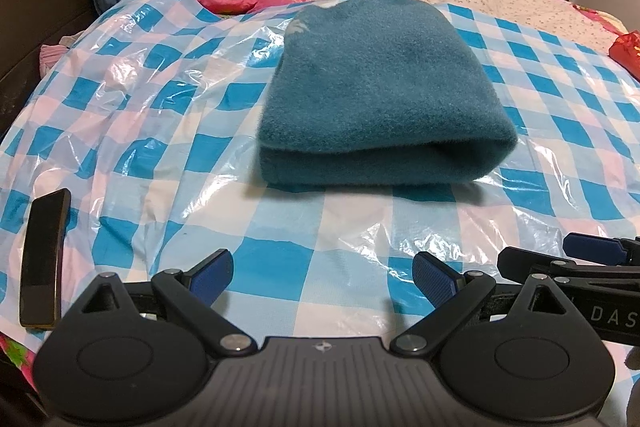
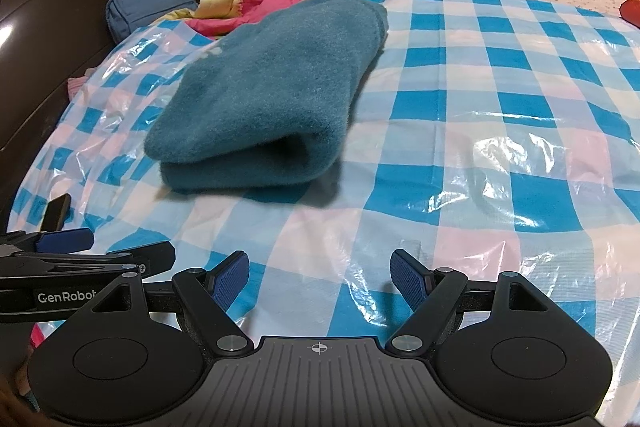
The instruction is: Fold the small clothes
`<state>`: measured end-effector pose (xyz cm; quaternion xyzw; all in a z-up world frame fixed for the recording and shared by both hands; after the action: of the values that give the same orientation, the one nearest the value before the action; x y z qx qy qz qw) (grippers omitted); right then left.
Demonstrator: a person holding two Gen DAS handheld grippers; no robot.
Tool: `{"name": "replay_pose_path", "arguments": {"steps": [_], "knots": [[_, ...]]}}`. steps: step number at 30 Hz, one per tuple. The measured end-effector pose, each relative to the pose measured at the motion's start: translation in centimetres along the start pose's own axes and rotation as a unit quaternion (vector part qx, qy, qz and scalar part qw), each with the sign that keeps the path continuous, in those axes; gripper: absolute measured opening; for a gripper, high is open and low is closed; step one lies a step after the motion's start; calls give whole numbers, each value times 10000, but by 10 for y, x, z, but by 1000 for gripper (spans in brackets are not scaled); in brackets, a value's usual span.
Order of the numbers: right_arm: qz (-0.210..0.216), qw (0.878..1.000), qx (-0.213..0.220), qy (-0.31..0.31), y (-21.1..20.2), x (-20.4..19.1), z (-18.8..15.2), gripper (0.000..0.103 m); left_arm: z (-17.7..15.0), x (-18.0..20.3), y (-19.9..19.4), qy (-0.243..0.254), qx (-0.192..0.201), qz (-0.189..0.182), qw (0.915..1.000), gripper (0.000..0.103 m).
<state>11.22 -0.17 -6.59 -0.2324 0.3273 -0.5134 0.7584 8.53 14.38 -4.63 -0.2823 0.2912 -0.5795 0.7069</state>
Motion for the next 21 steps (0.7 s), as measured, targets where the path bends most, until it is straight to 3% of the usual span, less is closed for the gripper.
{"name": "replay_pose_path", "arguments": {"steps": [21], "knots": [[9, 10000, 23, -43, -3, -4, 0, 79, 0, 2, -4, 24, 47, -13, 10000, 102]]}}
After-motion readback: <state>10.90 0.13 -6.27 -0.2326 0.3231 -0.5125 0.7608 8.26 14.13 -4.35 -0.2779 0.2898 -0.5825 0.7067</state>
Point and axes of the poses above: each gripper's, at about its wrist camera, not at the fingertips, and y roughly the way its jaws point, x to its right, z to its top, the point moved 10 cm from there along y, roughly the way its jaws point, and after that the axes turned 2 degrees about x, right-handed, at the moved point
